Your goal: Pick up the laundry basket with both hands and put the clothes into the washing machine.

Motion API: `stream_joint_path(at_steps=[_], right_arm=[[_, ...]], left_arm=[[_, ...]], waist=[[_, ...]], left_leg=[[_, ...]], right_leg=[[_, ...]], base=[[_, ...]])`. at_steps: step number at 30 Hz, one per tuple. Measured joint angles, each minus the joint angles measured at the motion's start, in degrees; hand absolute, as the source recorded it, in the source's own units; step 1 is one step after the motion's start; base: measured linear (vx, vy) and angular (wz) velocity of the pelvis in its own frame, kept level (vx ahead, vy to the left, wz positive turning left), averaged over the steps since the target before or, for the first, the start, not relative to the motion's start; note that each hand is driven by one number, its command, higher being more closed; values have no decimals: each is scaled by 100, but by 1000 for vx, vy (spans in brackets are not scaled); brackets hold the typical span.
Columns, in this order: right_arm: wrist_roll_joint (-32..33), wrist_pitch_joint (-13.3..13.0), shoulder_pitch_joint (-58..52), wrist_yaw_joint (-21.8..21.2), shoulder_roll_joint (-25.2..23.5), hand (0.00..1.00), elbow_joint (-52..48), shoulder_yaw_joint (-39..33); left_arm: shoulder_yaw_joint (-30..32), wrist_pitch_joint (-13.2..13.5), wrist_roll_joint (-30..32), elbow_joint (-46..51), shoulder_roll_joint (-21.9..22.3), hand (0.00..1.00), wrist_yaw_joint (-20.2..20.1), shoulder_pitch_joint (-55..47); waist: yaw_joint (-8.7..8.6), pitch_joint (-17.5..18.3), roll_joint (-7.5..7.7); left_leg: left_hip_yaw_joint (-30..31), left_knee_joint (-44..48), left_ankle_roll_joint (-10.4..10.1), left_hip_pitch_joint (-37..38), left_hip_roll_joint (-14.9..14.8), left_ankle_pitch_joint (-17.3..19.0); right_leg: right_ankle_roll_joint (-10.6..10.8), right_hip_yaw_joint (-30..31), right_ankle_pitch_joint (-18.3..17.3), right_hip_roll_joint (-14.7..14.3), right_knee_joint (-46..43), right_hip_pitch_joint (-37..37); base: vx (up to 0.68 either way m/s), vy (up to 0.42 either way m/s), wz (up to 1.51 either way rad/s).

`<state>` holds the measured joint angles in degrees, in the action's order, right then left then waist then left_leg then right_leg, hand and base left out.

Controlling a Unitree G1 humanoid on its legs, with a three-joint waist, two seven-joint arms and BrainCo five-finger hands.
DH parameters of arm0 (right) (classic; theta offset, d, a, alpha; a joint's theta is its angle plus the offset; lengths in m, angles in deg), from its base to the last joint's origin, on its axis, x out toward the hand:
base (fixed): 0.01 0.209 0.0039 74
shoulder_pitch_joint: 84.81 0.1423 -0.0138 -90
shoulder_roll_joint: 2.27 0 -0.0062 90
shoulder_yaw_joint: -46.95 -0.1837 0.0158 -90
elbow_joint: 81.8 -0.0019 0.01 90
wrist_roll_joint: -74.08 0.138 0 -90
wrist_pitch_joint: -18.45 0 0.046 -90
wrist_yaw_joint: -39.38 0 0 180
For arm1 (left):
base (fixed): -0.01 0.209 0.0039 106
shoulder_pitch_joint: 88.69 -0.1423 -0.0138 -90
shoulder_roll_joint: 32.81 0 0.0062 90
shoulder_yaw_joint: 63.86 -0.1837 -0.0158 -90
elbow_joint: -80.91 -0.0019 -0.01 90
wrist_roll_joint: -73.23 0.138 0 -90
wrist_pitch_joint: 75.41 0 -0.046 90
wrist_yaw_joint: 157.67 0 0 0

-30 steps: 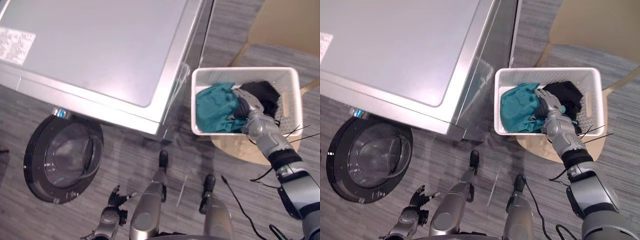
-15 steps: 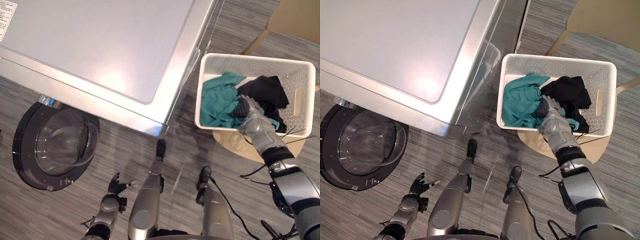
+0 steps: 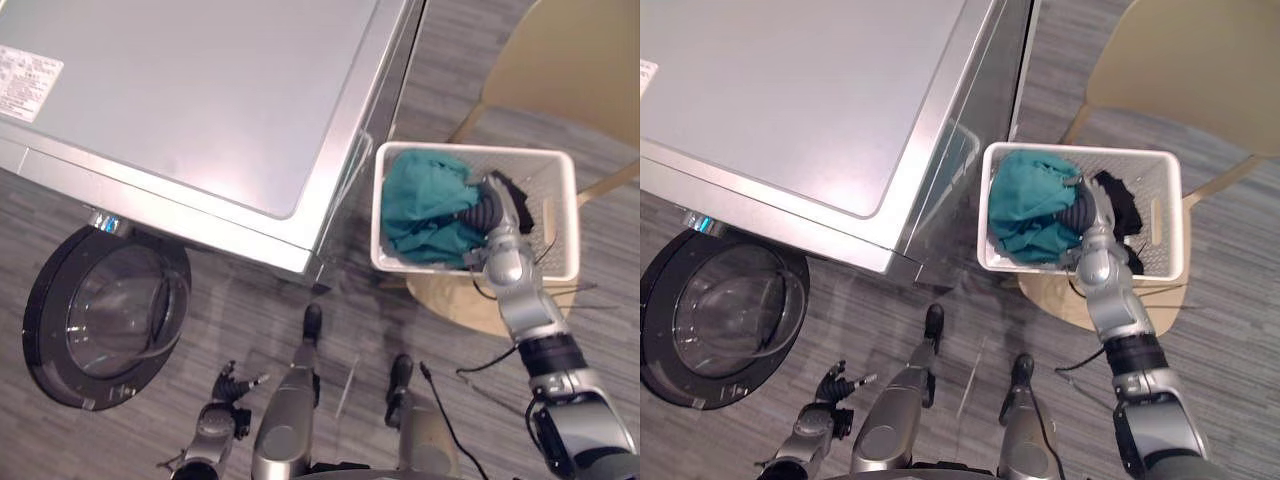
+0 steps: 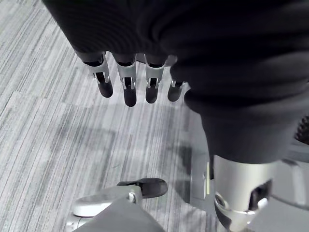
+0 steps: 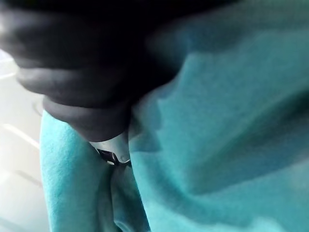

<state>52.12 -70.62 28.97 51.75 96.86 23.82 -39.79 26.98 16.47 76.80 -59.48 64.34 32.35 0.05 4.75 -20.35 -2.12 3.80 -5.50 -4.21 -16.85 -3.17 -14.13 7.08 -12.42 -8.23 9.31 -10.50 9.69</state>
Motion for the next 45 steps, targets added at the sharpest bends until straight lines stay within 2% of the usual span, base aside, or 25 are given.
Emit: stream_joint_path(at_steps=[7, 12, 16, 20, 22, 23, 24, 25, 26, 28, 29, 30, 31, 32, 33, 35, 36, 37, 38, 39, 40, 42, 43, 44, 45], right_arm=[[393, -64, -795, -19, -648, 100, -635, -237], [1131, -96, -1293, -16, -1304, 100, -1249, -515], [1793, -336, -1571, -34, -1757, 100, -1747, -560], [2357, -598, -1944, -9, -2011, 100, -2321, -790], [2458, -685, -2005, 6, -2088, 100, -2511, -823], [2479, -708, -2042, 13, -2205, 100, -2737, -865], [2475, -734, -2051, 19, -2333, 100, -2865, -833], [2469, -736, -2031, 22, -2350, 100, -2886, -766], [2465, -737, -1891, 19, -2349, 100, -2910, -598], [2459, -736, -1775, 12, -2357, 100, -3068, -321], [2460, -737, -1746, -7, -2324, 100, -3156, -173], [2460, -743, -1757, 8, -2174, 100, -3190, -101], [2459, -742, -1761, 18, -2089, 100, -3173, -80], [2458, -722, -1763, 12, -1925, 100, -3147, -65], [2403, -724, -1699, -4, -1819, 100, -3120, -101], [2346, -719, -1627, -28, -1727, 100, -3054, -178], [2345, -720, -1627, -38, -1655, 100, -3055, -196], [2345, -723, -1627, -57, -1618, 100, -3055, -216], [2350, -723, -1646, -133, -1554, 100, -3047, -298], [2352, -719, -1649, -148, -1525, 100, -3039, -324], [2367, -715, -1647, -263, -1509, 100, -3038, -327], [2381, -718, -1665, -512, -1512, 100, -3040, -327], [2495, -720, -1686, -688, -1526, 100, -3038, -359], [2695, -712, -1708, -910, -1653, 100, -2960, -298], [2785, -712, -1707, -1013, -1712, 100, -2938, -219]], left_arm=[[217, -77, 123, -145, 94, 0, -5, -345], [422, -155, 161, -209, 193, 0, -10, -521], [431, -154, 138, -189, 208, 0, -10, -716], [436, -147, 6, 147, 246, 0, -1, -710], [444, -126, -93, 414, 274, 0, 11, -688], [473, -108, -172, 622, 312, 0, 24, -622], [511, -58, -197, 906, 360, 0, 57, -658], [520, -48, -199, 1047, 416, 0, 90, -690], [571, -36, -233, 1352, 499, 0, 181, -760], [564, -35, -338, 1830, 726, 0, 282, -867], [495, -31, -420, 2117, 870, 0, 294, -962], [281, -35, -495, 2376, 1014, 0, 295, -1063], [178, -38, -529, 2564, 1058, 0, 293, -1124], [11, -37, -562, 2887, 1077, 0, 281, -1151], [-84, -36, -573, 3179, 1071, 0, 247, -1070], [-150, 19, -564, 3672, 1002, 0, 236, -1064], [-178, 72, -560, 4000, 940, 0, 229, -1104], [-196, 105, -556, 4188, 890, 0, 221, -1124], [-219, 194, -519, 4414, 790, 0, 136, -1050], [-245, 247, -512, 4480, 730, 0, 103, -989], [-260, 311, -501, 4629, 628, 0, -19, -910], [-365, 361, -371, 4997, 563, 0, -174, -834], [-574, 463, -233, 5303, 537, 0, -287, -711], [-735, 528, -105, 5356, 399, 0, -387, -537], [-777, 540, -55, 5372, 328, 0, -409, -515]], waist=[[-45, 498, 7], [-68, 817, 5], [-69, 977, 13], [-94, 994, 43], [-102, 1009, 45], [-121, 1013, 65], [-91, 1064, 174], [-53, 1110, 248], [55, 1128, 277], [267, 1134, 234], [281, 1158, 153], [205, 1160, -120], [173, 1152, -183], [161, 1158, -225], [56, 1094, -119], [33, 1084, -10], [-57, 1127, -36], [-90, 1177, -118], [-159, 1240, -222], [-177, 1263, -257], [-238, 1302, -312], [-306, 1425, -413], [-392, 1517, -524], [-351, 1564, -370], [-340, 1591, -321]], left_leg=[[-140, -4, 3, 414, 10, 177], [-298, -4, 15, 685, 19, 318], [-468, -2, -4, 949, 14, 389], [-199, 12, -6, 1014, 143, 436], [25, 191, 81, 860, 129, 452], [171, 278, 123, 734, 172, 418], [329, 456, 128, 599, 298, 408], [356, 599, 126, 481, 354, 409], [365, 957, 105, 197, 389, 412], [365, 1220, 87, -166, 294, 400], [474, 1251, -22, -369, 198, 318], [747, 1176, -38, -486, 28, 230], [716, 996, 63, -470, -57, 270], [397, 657, 545, -428, -229, 758], [83, 735, 714, -503, -168, 1188], [-285, 1770, 547, -481, 3, 1087], [-465, 2514, 550, -361, -1, 1124], [-526, 2851, 468, -259, -50, 1269], [-621, 3240, 317, -10, -153, 1851], [-653, 3258, 294, 169, -204, 2000], [-711, 3034, 196, 551, -292, 2148], [-718, 1973, 100, 1167, -333, 2091], [-680, 1010, -92, 1452, -397, 1964], [-691, 743, -124, 1543, -351, 1791], [-694, 754, -112, 1551, -325, 1779]], right_leg=[[45, 84, 111, 11, 375, -463], [59, 215, 179, 9, 586, -749], [40, 365, 135, 31, 433, -832], [114, 439, -333, 193, -737, -570], [270, 713, -478, 158, -990, -569], [320, 1206, -847, 120, -1887, -386], [374, 1644, -974, 75, -2542, -375], [364, 1843, -1072, 70, -2579, -396], [235, 2076, -1333, -27, -2402, -454], [-59, 1903, -1703, -169, -2009, -457], [-315, 1689, -1907, -285, -1863, -437], [-390, 1430, -1871, -560, -1998, -332], [-494, 1337, -1825, -654, -2049, -279], [-699, 1060, -1679, -720, -1910, -260], [-825, 750, -1472, -517, -1661, -276], [-893, 491, -1206, -298, -1459, -270], [-951, 262, -1036, -277, -1314, -249], [-975, 134, -984, -282, -1273, -229], [-995, -101, -901, -288, -1206, -212], [-997, -190, -857, -285, -1167, -214], [-991, -354, -759, -271, -1074, -228], [-902, -562, -488, -323, -732, -242], [-813, -782, -331, -413, -556, -225], [-741, -780, -180, -365, -467, -256], [-717, -771, -125, -350, -419, -287]], base=[[0, 0, -8], [27, -1, -14], [49, -17, -20], [37, -42, 38], [-10, -61, 71], [7, -142, 113], [1, -170, 110], [3, -250, 82], [-125, -287, 38], [-232, -307, 21], [-258, -266, 48], [-351, -304, 60], [-323, -239, 81], [-392, -239, 104], [-313, -161, 110], [-276, -151, 101], [-237, -156, 93], [-218, -87, 98], [-178, -20, 77], [-215, 22, 89], [-202, 58, 70], [-232, 115, 73], [-237, 192, 63], [-193, 179, 47], [-120, 131, 6]])
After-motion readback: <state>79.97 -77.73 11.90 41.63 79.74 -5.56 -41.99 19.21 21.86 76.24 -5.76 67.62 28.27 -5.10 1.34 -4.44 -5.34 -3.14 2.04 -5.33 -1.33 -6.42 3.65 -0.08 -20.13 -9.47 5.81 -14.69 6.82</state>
